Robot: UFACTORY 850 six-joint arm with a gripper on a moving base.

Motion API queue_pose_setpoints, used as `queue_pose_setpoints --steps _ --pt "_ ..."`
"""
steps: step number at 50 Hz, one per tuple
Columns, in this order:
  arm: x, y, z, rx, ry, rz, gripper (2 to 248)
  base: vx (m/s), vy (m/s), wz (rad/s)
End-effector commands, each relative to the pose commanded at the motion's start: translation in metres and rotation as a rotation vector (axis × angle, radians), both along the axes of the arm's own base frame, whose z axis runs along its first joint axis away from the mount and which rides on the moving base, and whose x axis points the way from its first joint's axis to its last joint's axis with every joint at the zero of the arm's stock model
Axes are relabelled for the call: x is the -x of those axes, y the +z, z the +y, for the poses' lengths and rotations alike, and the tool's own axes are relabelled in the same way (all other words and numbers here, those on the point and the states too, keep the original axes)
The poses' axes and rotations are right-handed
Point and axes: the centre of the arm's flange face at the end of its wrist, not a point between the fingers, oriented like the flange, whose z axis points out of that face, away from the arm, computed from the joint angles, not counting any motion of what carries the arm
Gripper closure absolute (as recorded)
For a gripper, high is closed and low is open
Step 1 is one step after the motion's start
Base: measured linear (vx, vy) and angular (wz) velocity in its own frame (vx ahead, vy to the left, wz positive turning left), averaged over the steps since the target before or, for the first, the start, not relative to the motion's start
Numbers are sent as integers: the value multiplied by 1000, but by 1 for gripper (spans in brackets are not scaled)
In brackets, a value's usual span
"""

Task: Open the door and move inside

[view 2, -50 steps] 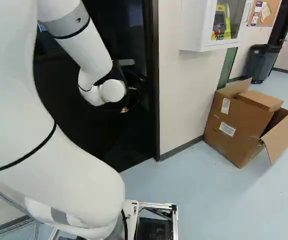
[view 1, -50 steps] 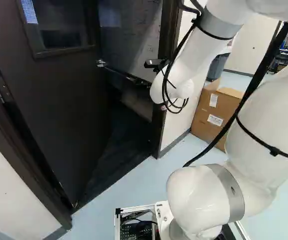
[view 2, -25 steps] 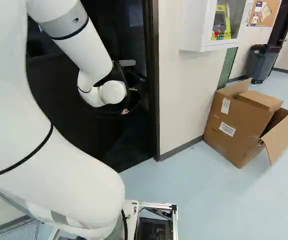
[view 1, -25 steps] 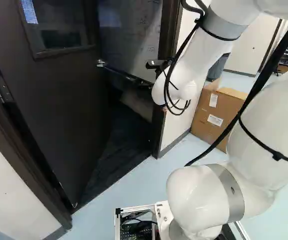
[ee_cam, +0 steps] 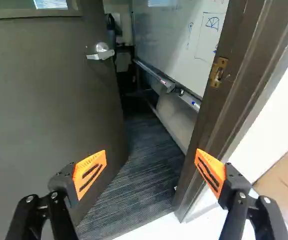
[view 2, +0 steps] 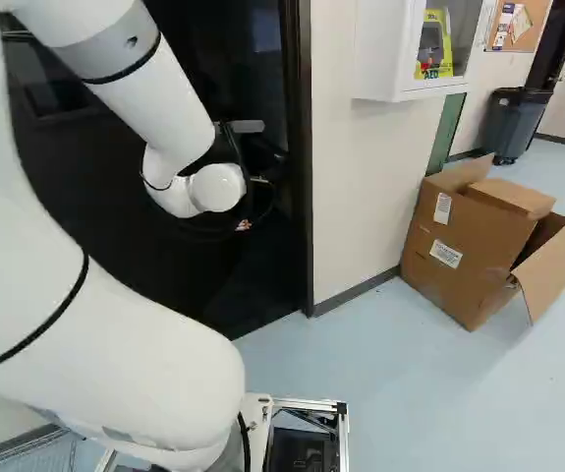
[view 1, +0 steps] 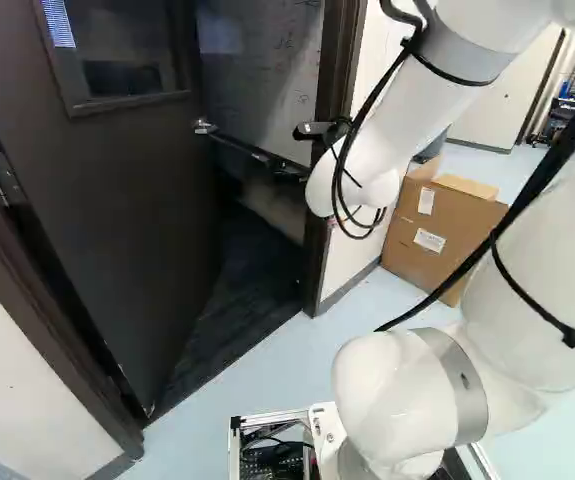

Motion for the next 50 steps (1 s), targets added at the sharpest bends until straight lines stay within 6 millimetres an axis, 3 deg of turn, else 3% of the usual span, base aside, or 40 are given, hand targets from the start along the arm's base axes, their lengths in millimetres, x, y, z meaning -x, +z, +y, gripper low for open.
queue_pose_setpoints --steps 14,50 --pt "22 -2 -1 0 -4 -8 3 0 0 0" --pt "24 -3 -1 0 -5 -9 3 0 0 0"
